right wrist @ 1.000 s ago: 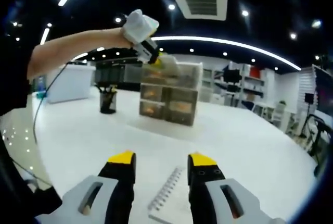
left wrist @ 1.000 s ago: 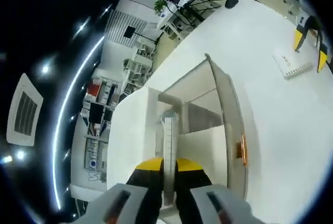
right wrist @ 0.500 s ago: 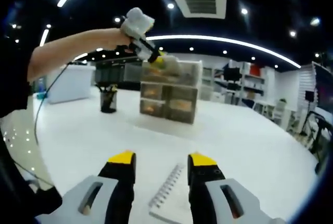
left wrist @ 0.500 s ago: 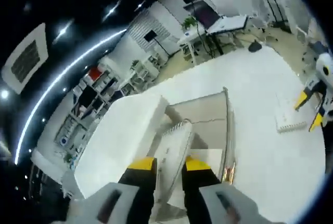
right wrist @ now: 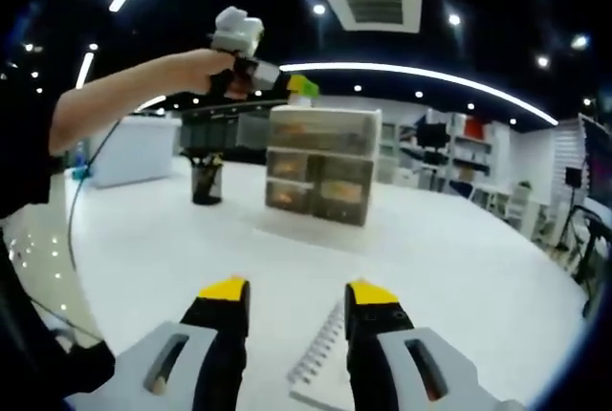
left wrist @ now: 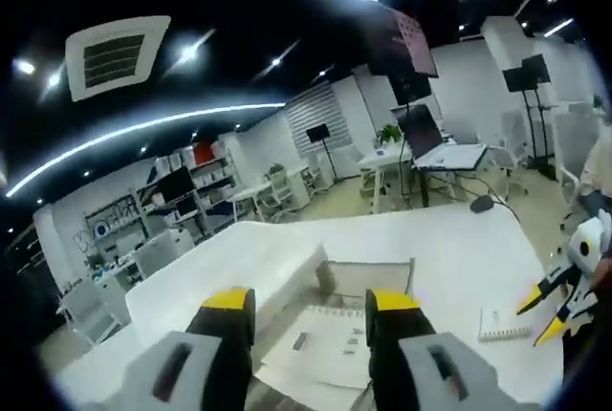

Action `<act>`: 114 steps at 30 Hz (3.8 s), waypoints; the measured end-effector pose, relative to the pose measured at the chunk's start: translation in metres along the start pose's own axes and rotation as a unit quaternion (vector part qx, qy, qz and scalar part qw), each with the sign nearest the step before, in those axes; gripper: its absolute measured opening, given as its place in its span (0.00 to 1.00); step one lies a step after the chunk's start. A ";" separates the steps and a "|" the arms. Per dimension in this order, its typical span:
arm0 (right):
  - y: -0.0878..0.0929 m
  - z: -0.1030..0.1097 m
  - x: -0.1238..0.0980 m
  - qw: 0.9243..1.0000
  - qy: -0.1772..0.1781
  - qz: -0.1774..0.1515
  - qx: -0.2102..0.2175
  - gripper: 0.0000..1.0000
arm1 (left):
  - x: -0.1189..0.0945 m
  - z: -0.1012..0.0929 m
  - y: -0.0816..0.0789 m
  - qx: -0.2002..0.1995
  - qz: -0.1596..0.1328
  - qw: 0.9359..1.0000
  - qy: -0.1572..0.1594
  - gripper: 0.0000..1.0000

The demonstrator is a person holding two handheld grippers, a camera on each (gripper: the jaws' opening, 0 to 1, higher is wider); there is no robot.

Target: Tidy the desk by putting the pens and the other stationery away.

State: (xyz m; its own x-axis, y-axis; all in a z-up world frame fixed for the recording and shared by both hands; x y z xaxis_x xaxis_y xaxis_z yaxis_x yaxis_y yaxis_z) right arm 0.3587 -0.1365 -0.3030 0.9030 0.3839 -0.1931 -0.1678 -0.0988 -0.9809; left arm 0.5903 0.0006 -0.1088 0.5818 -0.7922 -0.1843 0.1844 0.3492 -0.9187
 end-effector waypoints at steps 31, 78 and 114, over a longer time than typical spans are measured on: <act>-0.005 0.010 0.009 0.998 -0.047 -0.008 0.041 0.40 | -0.102 -0.088 0.027 -0.041 -0.097 0.994 0.022 0.55; -0.008 0.010 0.000 0.996 -0.074 -0.011 0.038 0.48 | -0.226 -0.170 0.176 -0.145 -0.046 0.987 -0.053 0.57; 0.009 -0.033 -0.088 0.997 -0.048 -0.007 0.052 0.56 | -0.222 -0.188 0.184 -0.152 -0.036 0.987 -0.023 0.55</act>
State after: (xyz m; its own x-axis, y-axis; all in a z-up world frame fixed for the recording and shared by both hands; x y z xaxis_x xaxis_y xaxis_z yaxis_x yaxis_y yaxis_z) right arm 0.2907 -0.2012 -0.2936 0.8643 0.4716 -0.1752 -0.1992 0.0010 -0.9800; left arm 0.3463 0.1463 -0.3031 0.6132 -0.7829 -0.1053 -0.0160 0.1211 -0.9925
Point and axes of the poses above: the point that each gripper's makers call its tool centre point, and the gripper's own axes: x roughly forward along the fingers, z roughly to its left, y roughly out of its underside, the point moved 5 cm from there along -x, roughly backward along the fingers, and after that the axes turned 3 degrees about x, right-handed, at the moved point
